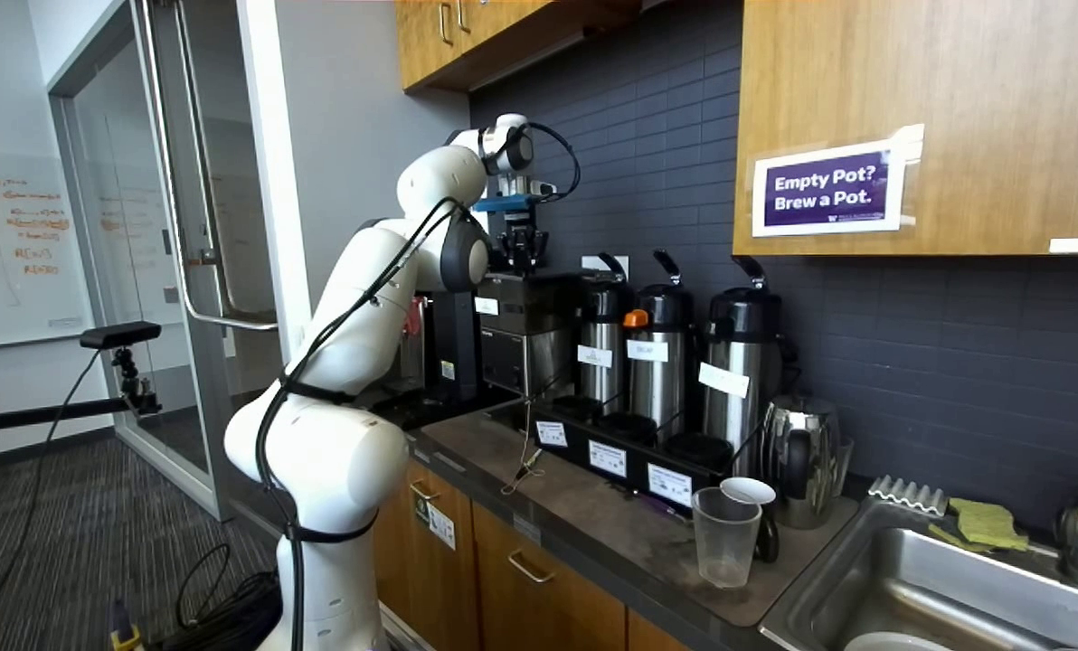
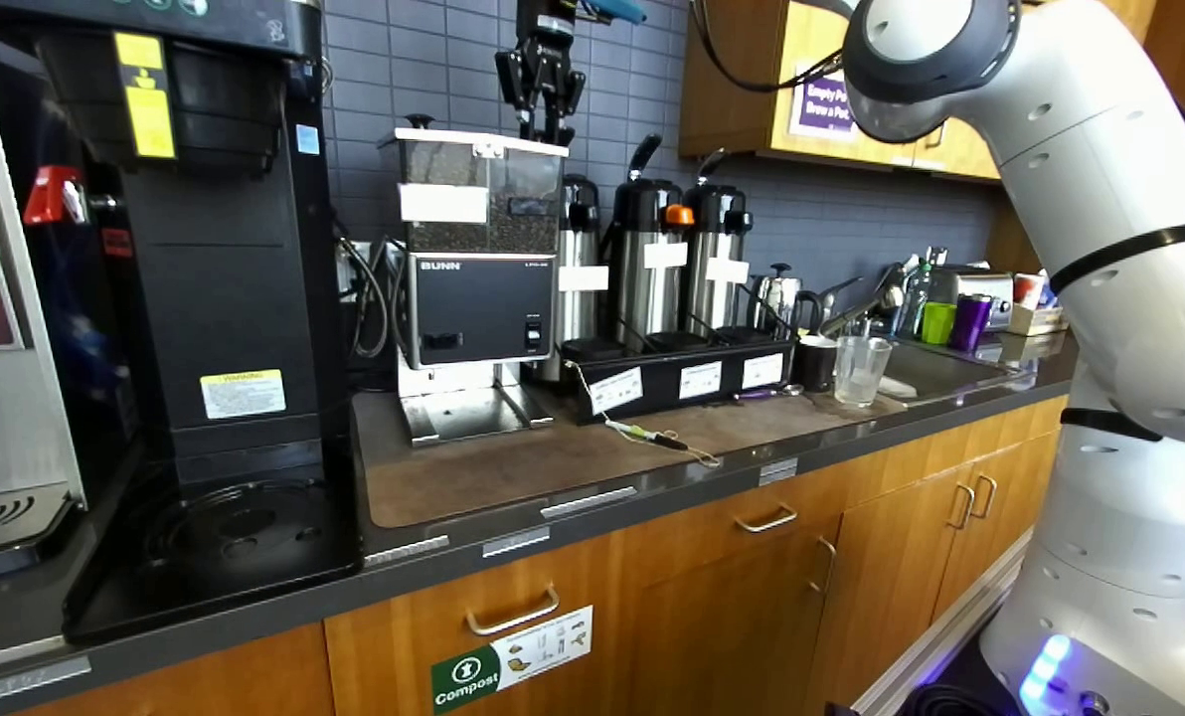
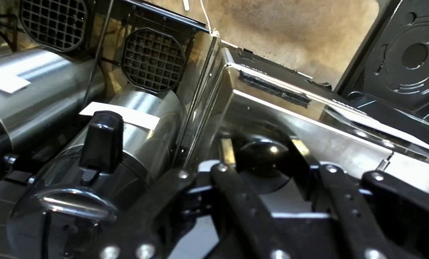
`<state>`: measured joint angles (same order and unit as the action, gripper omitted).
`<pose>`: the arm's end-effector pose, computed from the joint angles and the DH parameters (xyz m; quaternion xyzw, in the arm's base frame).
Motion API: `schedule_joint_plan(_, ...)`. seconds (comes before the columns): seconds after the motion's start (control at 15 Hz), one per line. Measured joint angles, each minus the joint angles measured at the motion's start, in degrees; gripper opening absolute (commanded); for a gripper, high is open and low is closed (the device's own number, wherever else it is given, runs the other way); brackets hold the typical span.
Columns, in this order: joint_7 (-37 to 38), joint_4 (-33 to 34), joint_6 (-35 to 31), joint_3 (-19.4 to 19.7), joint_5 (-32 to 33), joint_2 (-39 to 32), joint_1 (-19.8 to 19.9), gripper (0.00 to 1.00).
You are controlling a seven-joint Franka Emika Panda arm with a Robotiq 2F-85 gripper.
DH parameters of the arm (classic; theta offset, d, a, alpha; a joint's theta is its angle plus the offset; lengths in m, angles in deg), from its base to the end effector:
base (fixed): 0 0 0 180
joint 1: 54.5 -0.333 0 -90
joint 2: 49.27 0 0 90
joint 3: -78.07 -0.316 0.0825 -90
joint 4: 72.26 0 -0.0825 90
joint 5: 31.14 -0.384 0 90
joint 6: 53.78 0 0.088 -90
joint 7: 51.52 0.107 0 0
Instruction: Open the glass container above the coffeemaker.
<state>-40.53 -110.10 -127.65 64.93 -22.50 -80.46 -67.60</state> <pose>0.6218 0.2157 0.6802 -0.9948 -0.0895 -0.0480 0.0023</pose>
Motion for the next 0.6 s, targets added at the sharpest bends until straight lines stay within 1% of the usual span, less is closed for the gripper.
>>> schedule_joint_plan(0.2,0.01,0.51,0.33,0.06,2.09,-0.12,-1.04,0.17)
schedule_joint_plan(0.6,0.09,1.56,0.90,0.50,8.57,-0.19,-4.39,0.17)
